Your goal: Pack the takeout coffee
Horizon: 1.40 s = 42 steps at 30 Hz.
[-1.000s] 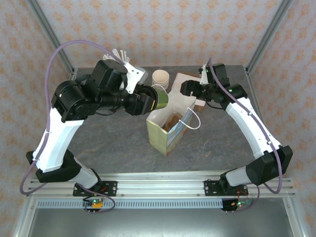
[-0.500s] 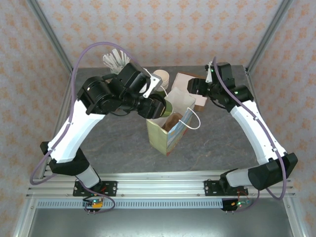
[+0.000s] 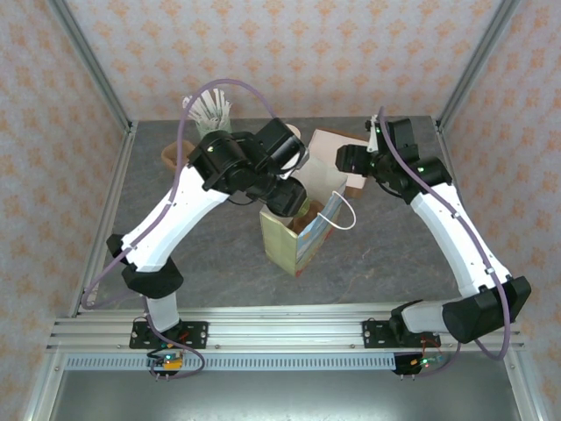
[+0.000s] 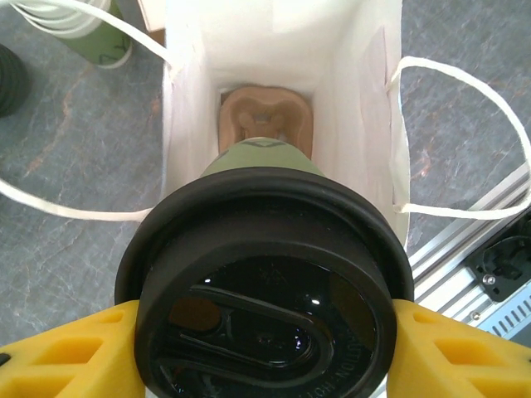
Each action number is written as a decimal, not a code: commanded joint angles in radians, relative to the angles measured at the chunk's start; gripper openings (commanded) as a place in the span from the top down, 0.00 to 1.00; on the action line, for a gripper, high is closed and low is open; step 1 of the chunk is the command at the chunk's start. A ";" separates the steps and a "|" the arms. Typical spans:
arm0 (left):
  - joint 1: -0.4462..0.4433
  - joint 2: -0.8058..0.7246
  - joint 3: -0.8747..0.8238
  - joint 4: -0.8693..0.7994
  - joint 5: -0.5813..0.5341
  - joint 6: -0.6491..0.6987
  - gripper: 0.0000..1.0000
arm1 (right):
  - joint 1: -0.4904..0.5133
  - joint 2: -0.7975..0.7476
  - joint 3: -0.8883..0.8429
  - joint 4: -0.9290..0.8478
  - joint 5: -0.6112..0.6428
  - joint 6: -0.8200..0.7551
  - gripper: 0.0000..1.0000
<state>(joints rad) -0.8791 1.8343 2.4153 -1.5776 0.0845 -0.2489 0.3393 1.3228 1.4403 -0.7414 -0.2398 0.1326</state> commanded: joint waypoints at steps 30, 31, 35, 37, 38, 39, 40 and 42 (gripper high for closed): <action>0.009 0.047 0.009 -0.150 -0.062 -0.077 0.57 | 0.026 -0.008 -0.166 0.191 -0.332 0.139 0.41; 0.011 0.044 0.005 -0.151 -0.060 -0.079 0.57 | 0.028 -0.008 -0.168 0.193 -0.331 0.139 0.41; 0.022 0.034 -0.007 -0.158 -0.063 -0.085 0.57 | 0.038 -0.014 -0.179 0.206 -0.336 0.149 0.42; 0.028 0.030 -0.011 -0.160 -0.059 -0.085 0.57 | 0.047 -0.014 -0.180 0.207 -0.337 0.151 0.42; 0.031 0.026 -0.015 -0.159 -0.054 -0.088 0.57 | 0.050 -0.014 -0.180 0.204 -0.335 0.152 0.43; 0.033 0.022 -0.020 -0.160 -0.051 -0.090 0.57 | 0.050 -0.015 -0.180 0.203 -0.331 0.150 0.42; 0.035 0.019 -0.026 -0.159 -0.047 -0.091 0.57 | 0.050 -0.016 -0.180 0.200 -0.325 0.148 0.43; 0.037 0.017 -0.031 -0.169 -0.044 -0.095 0.57 | 0.050 -0.017 -0.175 0.187 -0.296 0.136 0.42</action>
<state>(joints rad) -0.8490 1.8931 2.3936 -1.6215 0.0441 -0.3176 0.3859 1.3228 1.2705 -0.5667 -0.5602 0.2729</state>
